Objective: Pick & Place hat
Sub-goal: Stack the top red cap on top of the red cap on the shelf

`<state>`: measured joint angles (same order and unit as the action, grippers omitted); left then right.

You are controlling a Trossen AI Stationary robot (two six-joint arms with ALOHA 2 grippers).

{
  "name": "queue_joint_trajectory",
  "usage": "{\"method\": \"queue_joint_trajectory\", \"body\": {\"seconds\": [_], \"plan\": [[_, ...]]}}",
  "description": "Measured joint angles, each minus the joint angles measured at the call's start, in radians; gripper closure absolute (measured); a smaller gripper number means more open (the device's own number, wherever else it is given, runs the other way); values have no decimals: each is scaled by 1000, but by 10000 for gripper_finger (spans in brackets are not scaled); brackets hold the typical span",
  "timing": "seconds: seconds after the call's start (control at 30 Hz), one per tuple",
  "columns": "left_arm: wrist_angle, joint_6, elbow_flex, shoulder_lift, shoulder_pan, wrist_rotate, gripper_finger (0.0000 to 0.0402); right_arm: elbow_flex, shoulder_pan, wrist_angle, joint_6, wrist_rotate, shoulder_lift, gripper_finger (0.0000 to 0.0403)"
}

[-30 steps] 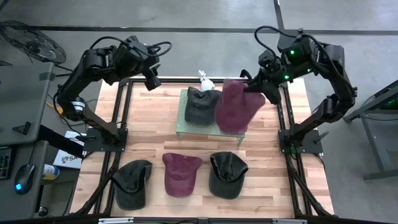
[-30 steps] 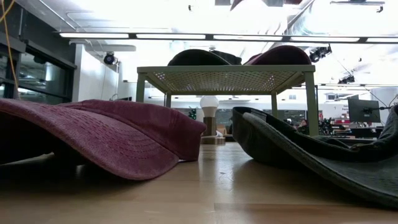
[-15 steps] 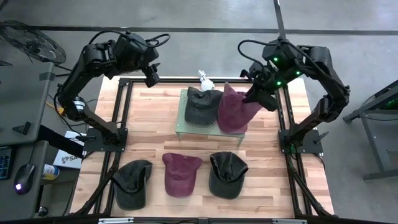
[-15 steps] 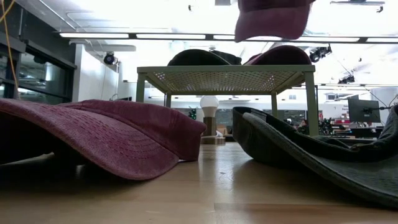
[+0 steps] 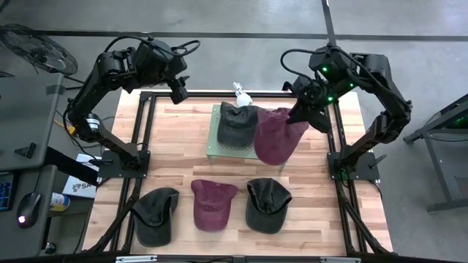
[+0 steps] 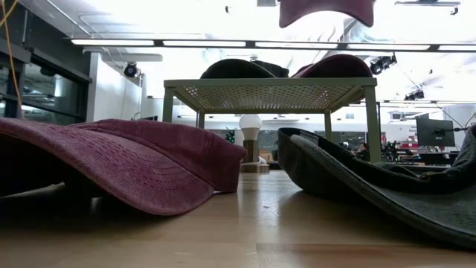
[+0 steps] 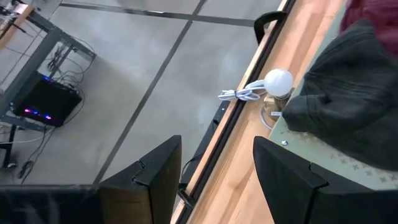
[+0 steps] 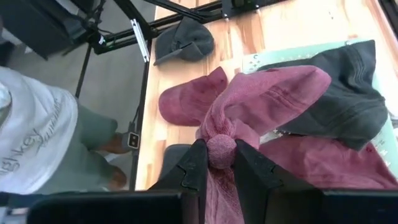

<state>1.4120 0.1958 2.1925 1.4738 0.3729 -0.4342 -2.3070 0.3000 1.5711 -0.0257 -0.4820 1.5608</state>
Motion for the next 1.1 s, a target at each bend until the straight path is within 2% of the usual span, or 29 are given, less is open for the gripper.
{"method": "queue_joint_trajectory", "body": {"seconds": [0.37, 0.5, 1.1], "plan": [[0, -10, 0, 0, 0, 3, 209, 0, 4, 0, 182, -60, 17, 355], [0, -24, 0, 0, 0, 33, 209, 0, 17, 0, 206, -69, 17, 355], [0, -73, 0, 0, 0, 35, 209, 0, 67, 0, 286, -102, 0, 355]]}}
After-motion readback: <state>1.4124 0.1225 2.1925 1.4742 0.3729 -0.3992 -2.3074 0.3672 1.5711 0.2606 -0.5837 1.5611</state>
